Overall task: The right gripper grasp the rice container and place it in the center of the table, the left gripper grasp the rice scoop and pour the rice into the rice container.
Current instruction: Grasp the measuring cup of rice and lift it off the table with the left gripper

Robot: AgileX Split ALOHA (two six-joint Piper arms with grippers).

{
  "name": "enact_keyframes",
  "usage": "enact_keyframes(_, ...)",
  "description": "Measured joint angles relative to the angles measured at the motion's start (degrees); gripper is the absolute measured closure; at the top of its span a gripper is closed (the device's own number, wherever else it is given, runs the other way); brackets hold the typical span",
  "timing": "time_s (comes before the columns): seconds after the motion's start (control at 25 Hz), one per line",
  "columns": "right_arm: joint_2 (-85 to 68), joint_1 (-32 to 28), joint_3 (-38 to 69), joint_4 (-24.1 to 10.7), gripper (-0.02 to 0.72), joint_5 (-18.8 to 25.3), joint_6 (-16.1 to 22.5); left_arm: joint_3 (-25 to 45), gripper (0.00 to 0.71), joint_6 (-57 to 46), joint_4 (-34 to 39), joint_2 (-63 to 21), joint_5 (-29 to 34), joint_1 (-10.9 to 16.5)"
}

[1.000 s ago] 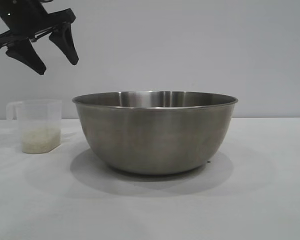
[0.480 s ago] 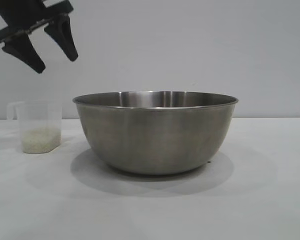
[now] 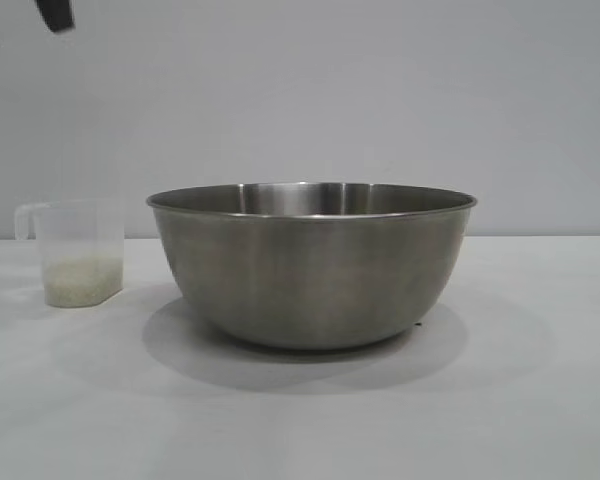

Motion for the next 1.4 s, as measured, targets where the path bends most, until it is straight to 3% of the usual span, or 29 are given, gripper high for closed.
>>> enact_keyframes(0.16, 0.0, 0.0, 0.0, 0.0, 0.261, 0.0, 0.0, 0.9, 0.203, -2.0, 2.7, -5.7, 2.1, 0.0)
enact_keyframes(0.36, 0.0, 0.0, 0.0, 0.0, 0.261, 0.0, 0.0, 9.8, 0.203, -2.2, 2.7, -14.5, -0.3, 0.0)
enact_keyframes(0.88, 0.0, 0.0, 0.0, 0.0, 0.261, 0.0, 0.0, 43.9, 0.203, -2.2, 1.0, -34.5, -30.2, 0.0)
enact_keyframes(1.16, 0.0, 0.0, 0.0, 0.0, 0.261, 0.0, 0.0, 55.1, 0.203, -0.4, -7.8, -36.5, -46.2, 0.0)
enact_keyframes(1.4, 0.0, 0.0, 0.0, 0.0, 0.261, 0.0, 0.0, 64.6, 0.203, -0.2, -9.3, -36.5, -61.3, 0.0)
